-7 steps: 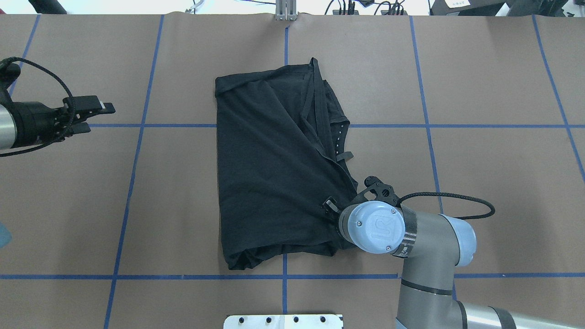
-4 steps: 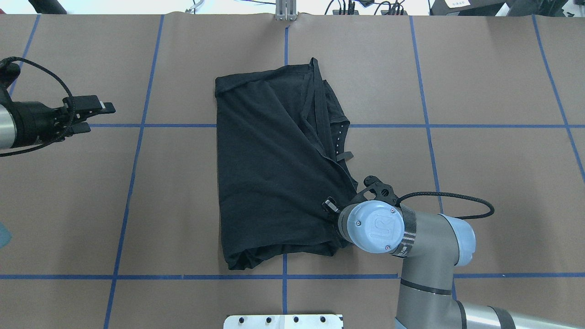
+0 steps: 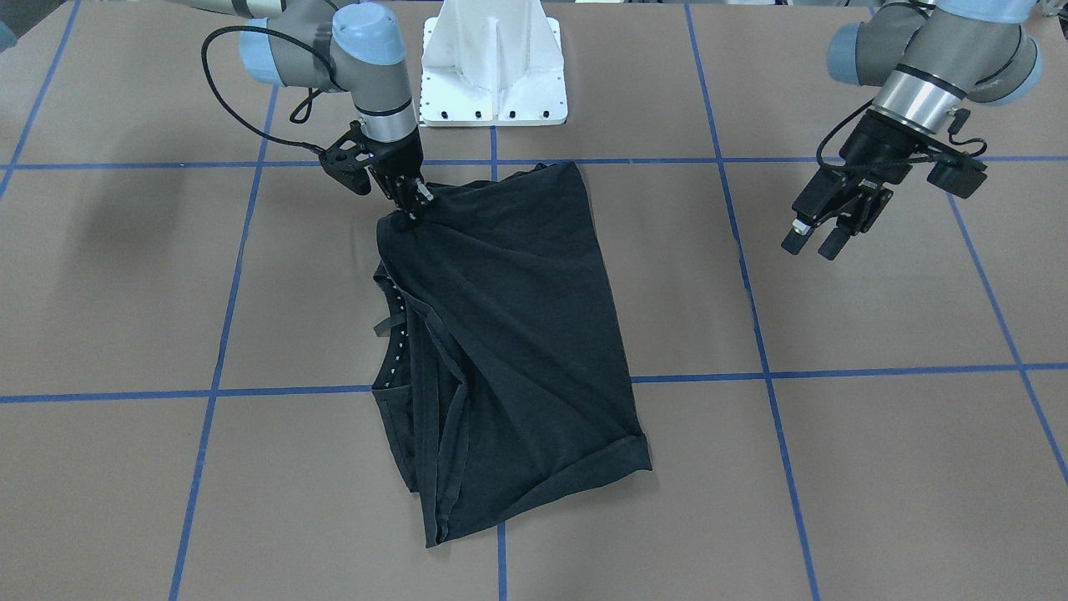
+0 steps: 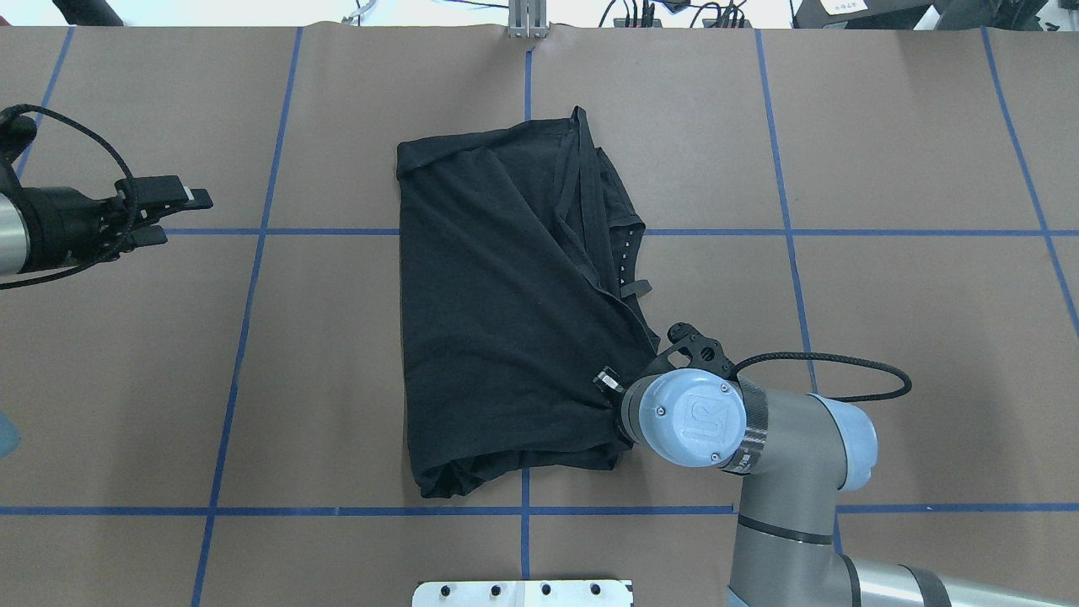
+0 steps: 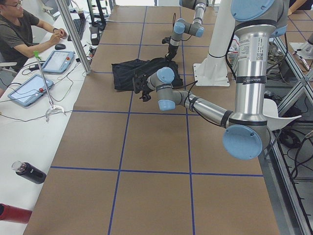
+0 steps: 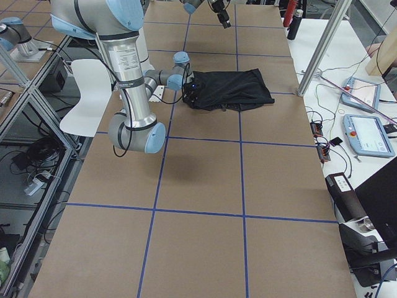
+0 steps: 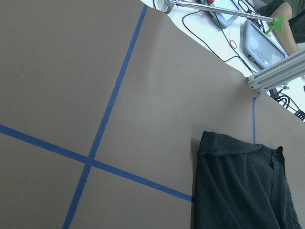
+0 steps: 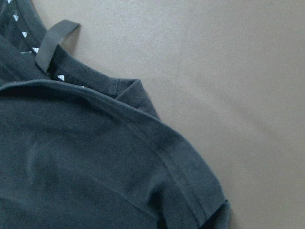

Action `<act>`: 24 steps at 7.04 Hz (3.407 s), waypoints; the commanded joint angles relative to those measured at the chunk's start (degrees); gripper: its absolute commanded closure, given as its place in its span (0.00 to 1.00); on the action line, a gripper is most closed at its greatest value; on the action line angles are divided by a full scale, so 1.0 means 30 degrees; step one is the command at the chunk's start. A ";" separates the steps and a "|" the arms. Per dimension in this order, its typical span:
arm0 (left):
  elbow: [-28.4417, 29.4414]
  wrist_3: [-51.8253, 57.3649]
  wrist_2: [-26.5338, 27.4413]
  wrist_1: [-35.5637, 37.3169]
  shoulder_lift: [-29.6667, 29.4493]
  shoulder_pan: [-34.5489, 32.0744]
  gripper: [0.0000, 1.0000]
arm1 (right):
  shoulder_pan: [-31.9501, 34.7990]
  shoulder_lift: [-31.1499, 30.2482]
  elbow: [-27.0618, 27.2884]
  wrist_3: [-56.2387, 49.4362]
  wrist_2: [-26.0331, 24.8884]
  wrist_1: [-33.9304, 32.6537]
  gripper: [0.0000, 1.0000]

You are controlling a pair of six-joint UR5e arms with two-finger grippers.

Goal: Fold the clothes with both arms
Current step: 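Hold the right gripper on the corner, tucking the edge under, then move the left gripper to the shirt's near edge while the right holds, then grasp the near edge with both grippers and lift it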

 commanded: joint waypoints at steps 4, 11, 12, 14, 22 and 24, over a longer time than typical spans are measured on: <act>-0.1294 -0.7641 0.2383 -0.0120 -0.0246 0.2239 0.00 | 0.0567 -0.0507 0.1665 -0.0065 0.1017 -0.0267 1.00; -0.2280 -1.7058 0.8791 0.7670 -0.3337 1.3036 0.00 | 0.0538 -0.1329 0.2663 -0.0036 0.1720 -0.0120 1.00; -0.1048 -1.7069 0.8557 0.8514 -0.5005 1.3095 0.01 | 0.0538 -0.1300 0.2634 -0.0064 0.1720 -0.0062 1.00; -0.0861 -1.7186 0.8379 0.8581 -0.4964 1.3590 0.11 | 0.0538 -0.1242 0.2809 -0.0006 0.1720 -0.0061 1.00; -0.1527 -1.8038 0.7362 0.8231 -0.4266 1.4033 1.00 | 0.0538 -0.1271 0.2868 -0.0006 0.1837 -0.0061 1.00; -0.3894 -1.8036 0.6828 0.8141 -0.3646 1.4557 1.00 | 0.0596 -0.1416 0.3245 -0.0006 0.1866 -0.0061 1.00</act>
